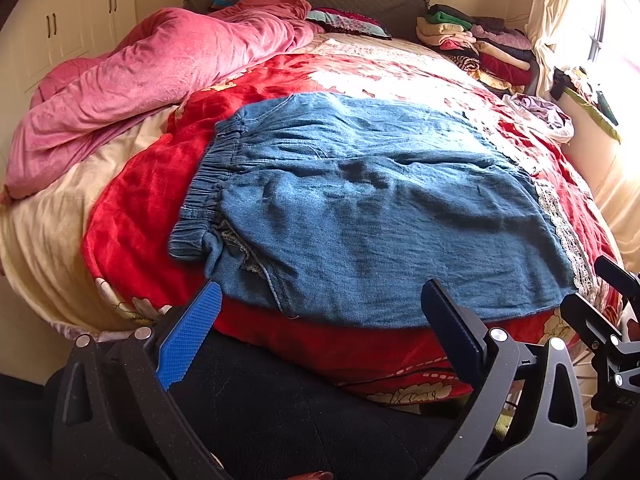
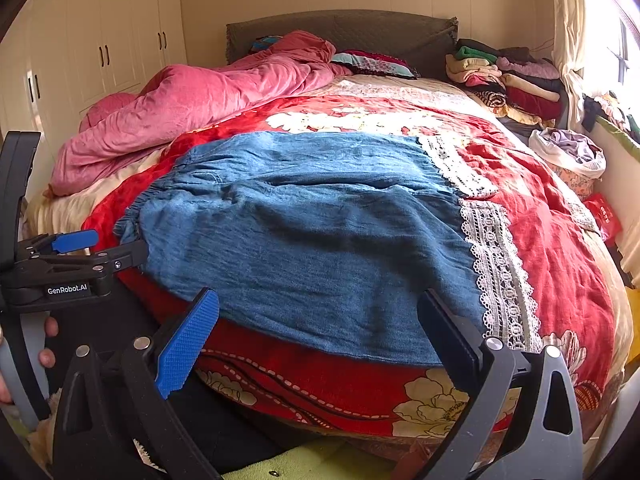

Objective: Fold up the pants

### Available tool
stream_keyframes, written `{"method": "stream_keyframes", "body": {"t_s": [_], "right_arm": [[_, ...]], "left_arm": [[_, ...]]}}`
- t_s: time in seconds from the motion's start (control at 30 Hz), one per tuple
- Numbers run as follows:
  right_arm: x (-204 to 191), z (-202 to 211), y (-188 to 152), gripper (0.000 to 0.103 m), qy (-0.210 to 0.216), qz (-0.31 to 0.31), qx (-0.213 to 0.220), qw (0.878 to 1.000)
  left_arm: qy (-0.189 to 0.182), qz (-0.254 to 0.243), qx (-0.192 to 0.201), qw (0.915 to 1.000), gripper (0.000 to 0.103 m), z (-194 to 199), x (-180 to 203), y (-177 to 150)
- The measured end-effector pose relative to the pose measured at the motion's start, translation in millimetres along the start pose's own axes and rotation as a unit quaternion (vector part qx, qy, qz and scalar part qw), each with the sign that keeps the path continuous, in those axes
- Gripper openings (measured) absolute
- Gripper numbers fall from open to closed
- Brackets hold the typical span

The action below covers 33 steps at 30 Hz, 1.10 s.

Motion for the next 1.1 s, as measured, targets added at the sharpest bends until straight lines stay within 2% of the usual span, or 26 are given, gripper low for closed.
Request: {"method": "stream_keyframes", "body": {"t_s": [0.83,1.1], "right_arm": [[-3.5,-6.2,1.6,0.099,0.003,0.007,-0.004,1.000],[2.8,-21.5,23.1,0.099,0.018,0.004,0.002,1.000]], "left_arm": [[0.001,0.007,0.004,1.0000,0.094,-1.6,-7.9,5.6],[0.007,0.022,0.012,0.9997,0.094,-7.0,-18.7,21.4]]}}
Point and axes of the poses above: each gripper's, at about its wrist camera, not at the fingertips, and z roughly against the way its jaws point, x to its right, y to its top, the point moved 1 cm from there along -z, roughly the way its jaws point, and after that the axes turned 10 degrees about z, right-handed, at the moved point
